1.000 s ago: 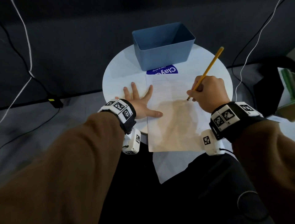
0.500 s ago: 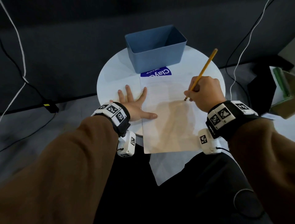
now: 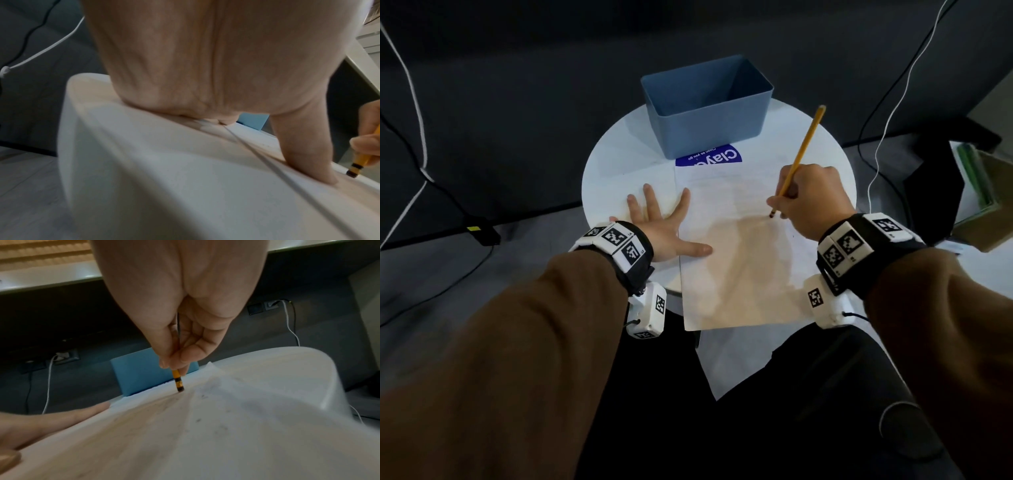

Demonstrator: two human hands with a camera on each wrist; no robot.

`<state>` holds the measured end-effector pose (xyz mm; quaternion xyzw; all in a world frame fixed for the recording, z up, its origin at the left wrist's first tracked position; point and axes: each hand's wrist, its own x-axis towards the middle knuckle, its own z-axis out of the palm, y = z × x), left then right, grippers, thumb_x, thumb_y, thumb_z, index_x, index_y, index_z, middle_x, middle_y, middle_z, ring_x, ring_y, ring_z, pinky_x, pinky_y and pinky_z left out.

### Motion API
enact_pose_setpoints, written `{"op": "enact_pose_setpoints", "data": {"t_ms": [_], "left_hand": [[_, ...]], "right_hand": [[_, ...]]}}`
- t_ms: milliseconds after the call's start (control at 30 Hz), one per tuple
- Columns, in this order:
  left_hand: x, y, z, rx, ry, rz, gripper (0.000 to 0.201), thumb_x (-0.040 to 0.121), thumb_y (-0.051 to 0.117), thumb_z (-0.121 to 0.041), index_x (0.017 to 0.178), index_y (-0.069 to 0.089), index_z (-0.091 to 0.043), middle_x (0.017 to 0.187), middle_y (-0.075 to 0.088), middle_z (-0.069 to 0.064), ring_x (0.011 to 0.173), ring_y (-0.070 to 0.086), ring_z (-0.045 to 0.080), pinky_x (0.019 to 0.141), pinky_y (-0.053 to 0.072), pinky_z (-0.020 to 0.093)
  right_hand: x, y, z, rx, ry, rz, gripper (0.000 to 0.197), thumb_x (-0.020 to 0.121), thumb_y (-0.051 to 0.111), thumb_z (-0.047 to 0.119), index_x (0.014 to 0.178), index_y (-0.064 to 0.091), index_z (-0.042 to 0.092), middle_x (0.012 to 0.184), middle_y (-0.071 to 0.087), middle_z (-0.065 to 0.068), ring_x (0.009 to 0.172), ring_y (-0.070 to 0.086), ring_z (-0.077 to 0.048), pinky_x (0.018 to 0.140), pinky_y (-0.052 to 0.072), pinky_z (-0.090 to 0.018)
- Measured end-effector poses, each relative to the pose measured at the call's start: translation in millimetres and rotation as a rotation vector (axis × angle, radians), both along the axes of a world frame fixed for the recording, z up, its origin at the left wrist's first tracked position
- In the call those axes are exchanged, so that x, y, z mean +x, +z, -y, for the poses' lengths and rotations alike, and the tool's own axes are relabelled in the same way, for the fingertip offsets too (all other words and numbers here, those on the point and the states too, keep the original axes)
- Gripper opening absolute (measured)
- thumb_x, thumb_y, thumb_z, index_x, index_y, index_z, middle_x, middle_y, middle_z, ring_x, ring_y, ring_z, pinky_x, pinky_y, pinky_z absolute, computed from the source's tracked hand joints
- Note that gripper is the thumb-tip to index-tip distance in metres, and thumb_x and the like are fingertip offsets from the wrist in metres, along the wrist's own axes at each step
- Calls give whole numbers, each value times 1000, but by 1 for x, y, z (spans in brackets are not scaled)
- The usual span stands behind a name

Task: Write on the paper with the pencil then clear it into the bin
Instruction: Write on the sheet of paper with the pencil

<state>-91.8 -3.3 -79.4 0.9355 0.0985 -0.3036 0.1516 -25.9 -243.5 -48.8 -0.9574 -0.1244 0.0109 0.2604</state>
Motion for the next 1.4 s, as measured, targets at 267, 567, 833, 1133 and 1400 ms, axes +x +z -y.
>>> {"op": "enact_pose_setpoints", "data": {"t_ms": [267, 567, 833, 1133, 1400], "left_hand": [[0, -1, 1, 19, -2, 8, 120, 66, 53, -91, 145, -28, -53, 152, -45, 13, 142, -34, 44, 109, -6, 76], [0, 2, 2, 29, -7, 2, 121, 67, 54, -90, 145, -29, -51, 151, -46, 14, 142, -34, 45, 110, -5, 76], [-1, 3, 1, 11, -6, -8, 120, 68, 55, -89, 146, -28, -52, 151, -47, 12, 142, -34, 44, 110, -5, 75], [-1, 2, 0, 2, -5, -5, 120, 65, 54, -91, 144, -28, -54, 150, -48, 11, 141, -35, 43, 110, -7, 75], [-2, 3, 1, -1, -7, -5, 119, 66, 54, -90, 145, -28, -54, 150, -47, 11, 141, -36, 43, 109, -7, 73]], "right_hand": [[-18, -6, -47, 133, 115, -23, 20, 88, 79, 22, 76, 64, 16, 74, 71, -2, 71, 70, -16, 78, 59, -32], [-16, -5, -51, 31, 131, -13, 22, 89, 75, 16, 74, 60, 15, 71, 63, 0, 75, 66, -21, 70, 47, -27], [-10, -5, -29, 49, 75, 21, 25, 89, 77, 21, 71, 60, 16, 71, 68, -3, 73, 68, -19, 69, 51, -24], [-8, -8, -20, 60, 41, -6, 26, 89, 77, 21, 70, 59, 17, 71, 69, -3, 75, 69, -21, 76, 55, -31], [-7, -2, 1, 86, -61, 15, 22, 90, 77, 19, 73, 62, 13, 70, 69, -2, 62, 69, -9, 57, 45, -10]]}}
